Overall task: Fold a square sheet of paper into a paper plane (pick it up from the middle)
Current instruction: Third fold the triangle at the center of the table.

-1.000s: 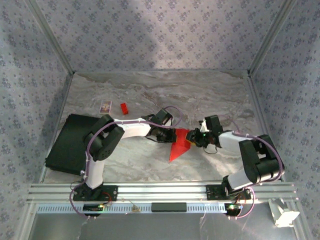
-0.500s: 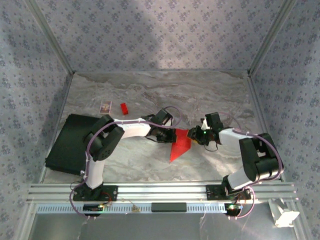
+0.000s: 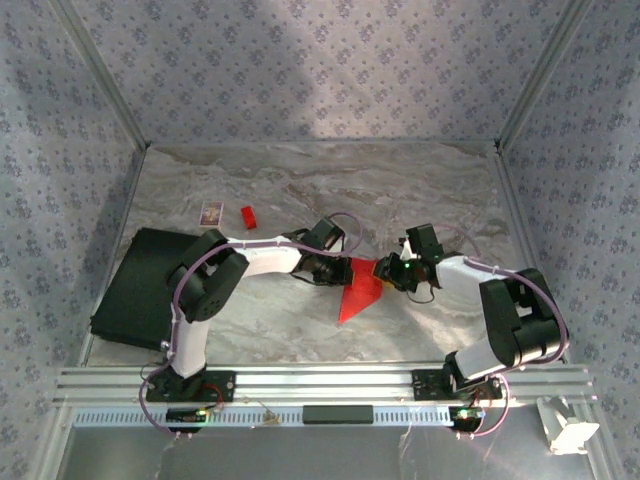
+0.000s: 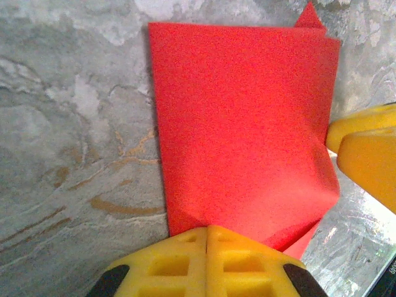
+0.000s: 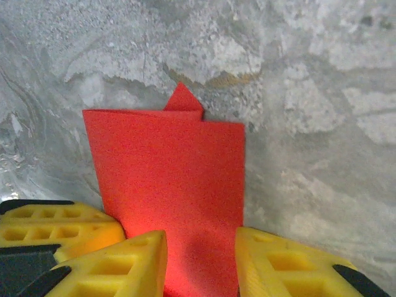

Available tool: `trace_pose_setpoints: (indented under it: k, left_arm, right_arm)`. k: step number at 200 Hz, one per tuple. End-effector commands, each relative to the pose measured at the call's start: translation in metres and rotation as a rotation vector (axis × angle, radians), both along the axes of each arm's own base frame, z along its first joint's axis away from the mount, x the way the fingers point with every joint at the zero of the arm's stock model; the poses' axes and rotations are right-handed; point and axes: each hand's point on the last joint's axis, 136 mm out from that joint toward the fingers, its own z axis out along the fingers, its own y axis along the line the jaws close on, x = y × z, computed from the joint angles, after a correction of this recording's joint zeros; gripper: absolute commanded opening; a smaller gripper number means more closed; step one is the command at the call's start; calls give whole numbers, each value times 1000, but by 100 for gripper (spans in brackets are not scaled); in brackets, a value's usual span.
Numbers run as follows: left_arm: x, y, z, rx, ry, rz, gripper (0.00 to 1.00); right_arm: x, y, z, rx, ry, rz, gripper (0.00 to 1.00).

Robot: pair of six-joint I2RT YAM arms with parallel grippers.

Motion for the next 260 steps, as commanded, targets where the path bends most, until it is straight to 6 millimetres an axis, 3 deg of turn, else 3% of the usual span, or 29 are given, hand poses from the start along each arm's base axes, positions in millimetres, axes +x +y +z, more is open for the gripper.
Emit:
trace_pose_setpoints:
  k: [1,65,136,260]
  left_arm:
    - [-22,34,-34,148,87,9,6]
    - [-22,35,-36,145,90,10,6]
    - [-22,34,-35,138,89,13,6]
    - [-21,31,-33,120,86,11,6]
  right_arm:
    - [-17,-7,7,-29,27,-27,36]
    - [-44,-6,-1,51,53,-58,41]
    - [-26,20,10,203,-15,-13,33]
    - [-6,22,15,298,-73,60,33]
